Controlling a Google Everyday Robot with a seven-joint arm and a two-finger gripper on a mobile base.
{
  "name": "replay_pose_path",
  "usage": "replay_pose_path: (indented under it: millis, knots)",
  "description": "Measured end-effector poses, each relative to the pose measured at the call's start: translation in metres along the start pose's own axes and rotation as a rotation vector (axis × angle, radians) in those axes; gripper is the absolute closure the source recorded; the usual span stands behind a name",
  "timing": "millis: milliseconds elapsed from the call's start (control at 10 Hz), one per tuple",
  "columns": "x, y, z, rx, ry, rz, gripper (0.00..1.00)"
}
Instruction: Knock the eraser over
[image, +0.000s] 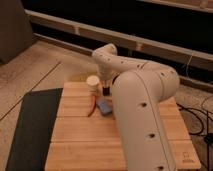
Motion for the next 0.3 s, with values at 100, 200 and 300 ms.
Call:
replay_pose_path:
  millis: [100, 200, 300]
  knots:
    - [-0.0004, 0.0043, -0.0031, -0.010, -0.010, -0.024, 1.00]
    - [-0.0003, 0.0041, -0.0031, -0.010, -0.009, -0.024, 0.99]
    - [-0.0003, 0.0040, -0.0032, -0.011, -0.010, -0.023, 0.94]
